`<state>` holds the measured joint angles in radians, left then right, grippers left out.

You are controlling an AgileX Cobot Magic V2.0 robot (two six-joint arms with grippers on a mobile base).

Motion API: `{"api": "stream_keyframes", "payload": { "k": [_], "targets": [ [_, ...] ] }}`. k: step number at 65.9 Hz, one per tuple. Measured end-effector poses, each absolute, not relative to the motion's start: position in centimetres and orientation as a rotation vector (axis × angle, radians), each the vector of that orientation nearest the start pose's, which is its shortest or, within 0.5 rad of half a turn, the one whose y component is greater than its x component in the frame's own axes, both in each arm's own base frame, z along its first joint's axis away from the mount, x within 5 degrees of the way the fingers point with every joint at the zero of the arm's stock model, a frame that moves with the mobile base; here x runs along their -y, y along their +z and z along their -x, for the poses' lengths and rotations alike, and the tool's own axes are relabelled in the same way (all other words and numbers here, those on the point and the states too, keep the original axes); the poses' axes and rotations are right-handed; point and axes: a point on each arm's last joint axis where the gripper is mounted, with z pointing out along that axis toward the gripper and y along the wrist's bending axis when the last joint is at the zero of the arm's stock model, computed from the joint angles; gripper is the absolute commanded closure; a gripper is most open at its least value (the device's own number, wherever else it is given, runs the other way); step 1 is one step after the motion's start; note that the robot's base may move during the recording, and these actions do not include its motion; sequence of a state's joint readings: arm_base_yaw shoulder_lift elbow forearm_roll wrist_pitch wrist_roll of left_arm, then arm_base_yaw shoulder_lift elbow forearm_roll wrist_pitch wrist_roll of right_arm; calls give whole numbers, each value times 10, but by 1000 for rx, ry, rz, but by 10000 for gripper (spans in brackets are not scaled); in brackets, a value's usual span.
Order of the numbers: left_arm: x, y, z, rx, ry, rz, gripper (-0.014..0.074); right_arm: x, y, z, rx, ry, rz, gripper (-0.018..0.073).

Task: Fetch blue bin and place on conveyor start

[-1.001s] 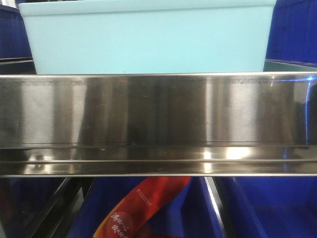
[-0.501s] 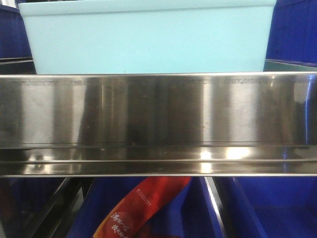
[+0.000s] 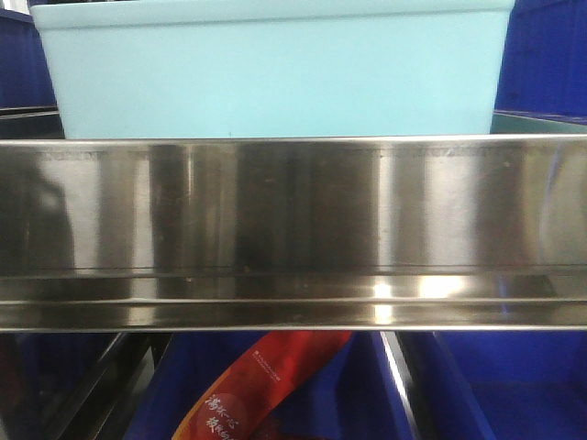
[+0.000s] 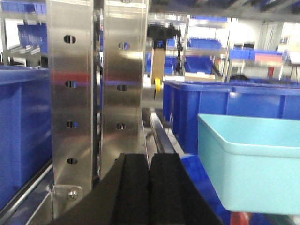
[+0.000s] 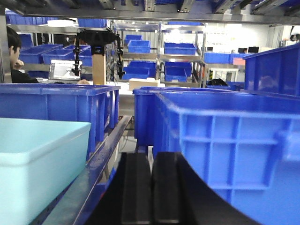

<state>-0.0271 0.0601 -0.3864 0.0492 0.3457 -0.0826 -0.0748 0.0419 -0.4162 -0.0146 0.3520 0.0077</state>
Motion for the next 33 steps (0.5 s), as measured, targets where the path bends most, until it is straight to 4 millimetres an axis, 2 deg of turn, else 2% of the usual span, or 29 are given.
{"api": "stream_keyframes", "payload": {
  "k": [7, 21, 26, 33],
  "targets": [
    [-1, 324, -39, -1617, -33, 26, 697, 2, 336, -28, -1544, -60, -62, 724],
    [1, 354, -71, -1804, -56, 43, 697, 4, 368, -55, -1726, -41, -75, 724],
    [2, 360, -83, -1832, -77, 51, 697, 3, 377, -65, -1712, -7, -85, 724],
    [4, 362, -93, -1830, -100, 60, 697, 1, 380, -70, -1705, 62, -109, 724]
  ]
}}
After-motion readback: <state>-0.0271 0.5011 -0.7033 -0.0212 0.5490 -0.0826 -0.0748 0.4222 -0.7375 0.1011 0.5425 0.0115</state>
